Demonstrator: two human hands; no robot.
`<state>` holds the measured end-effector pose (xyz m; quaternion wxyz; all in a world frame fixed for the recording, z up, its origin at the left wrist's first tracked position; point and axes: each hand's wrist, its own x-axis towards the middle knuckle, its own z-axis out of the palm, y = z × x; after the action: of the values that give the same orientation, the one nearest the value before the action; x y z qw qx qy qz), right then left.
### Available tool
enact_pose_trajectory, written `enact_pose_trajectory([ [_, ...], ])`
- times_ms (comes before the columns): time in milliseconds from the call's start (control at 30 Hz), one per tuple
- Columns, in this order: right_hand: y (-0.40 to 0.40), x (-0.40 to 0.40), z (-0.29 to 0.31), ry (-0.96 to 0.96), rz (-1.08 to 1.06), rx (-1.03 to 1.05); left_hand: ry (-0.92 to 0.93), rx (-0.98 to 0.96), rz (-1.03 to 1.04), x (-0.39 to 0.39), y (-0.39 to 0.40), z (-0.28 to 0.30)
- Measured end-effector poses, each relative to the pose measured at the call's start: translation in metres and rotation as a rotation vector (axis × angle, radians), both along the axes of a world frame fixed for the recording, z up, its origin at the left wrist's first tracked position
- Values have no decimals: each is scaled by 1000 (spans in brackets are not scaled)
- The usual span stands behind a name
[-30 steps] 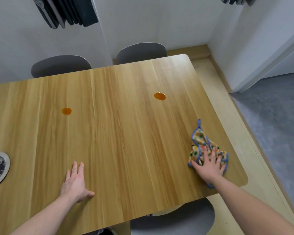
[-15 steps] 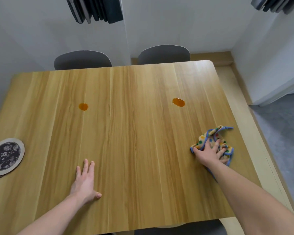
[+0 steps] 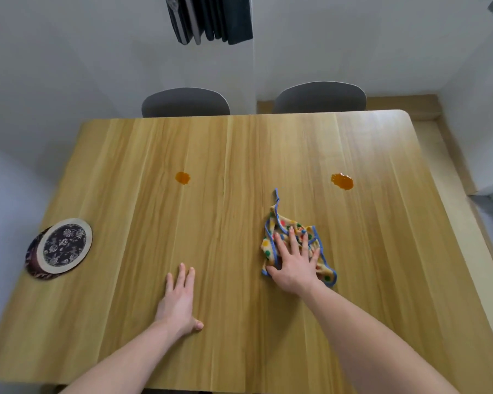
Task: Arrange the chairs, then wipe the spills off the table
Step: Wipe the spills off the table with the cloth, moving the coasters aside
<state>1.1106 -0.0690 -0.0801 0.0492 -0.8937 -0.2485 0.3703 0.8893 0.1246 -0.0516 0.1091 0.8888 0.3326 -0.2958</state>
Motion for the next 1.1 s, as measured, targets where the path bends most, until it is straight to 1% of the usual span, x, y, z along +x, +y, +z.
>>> enact_pose_trajectory([
  [67, -15, 5, -4, -35, -18, -1, -7, 5, -9, -1, 3, 3],
  [233, -59, 17, -8, -70, -251, -84, -12, 8, -52, -6, 12, 9],
  [333, -70, 24, -9, -66, -332, -135, 13, 2, -101, -8, 19, 8],
  [467, -51, 19, -5, -42, -430, -187, 31, -40, -184, -6, 39, 12],
  [500, -40, 16, -5, -32, -467, -189, 0, -62, -176, -5, 50, 16],
  [567, -19, 10, -5, -19, -517, -200, -100, -104, -96, -2, 78, 22],
  [633, 4, 3, -8, -7, -525, -209, -182, -91, -4, -4, 118, 25],
  [700, 28, -4, -11, -13, -510, -210, -197, -31, 67, -13, 166, 23],
  [800, 66, -19, -15, -21, -479, -203, -162, 77, 184, -33, 236, 20],
  [900, 108, -37, -17, -23, -413, -194, -107, 106, 313, -58, 296, 15],
  [967, 136, -50, -17, -21, -373, -189, -43, 88, 335, -79, 324, 9],
  [1033, 164, -64, -18, -27, -332, -181, 2, 28, 315, -98, 340, 3],
  [1100, 190, -77, -17, -29, -286, -166, -3, -15, 279, -111, 341, -2],
])
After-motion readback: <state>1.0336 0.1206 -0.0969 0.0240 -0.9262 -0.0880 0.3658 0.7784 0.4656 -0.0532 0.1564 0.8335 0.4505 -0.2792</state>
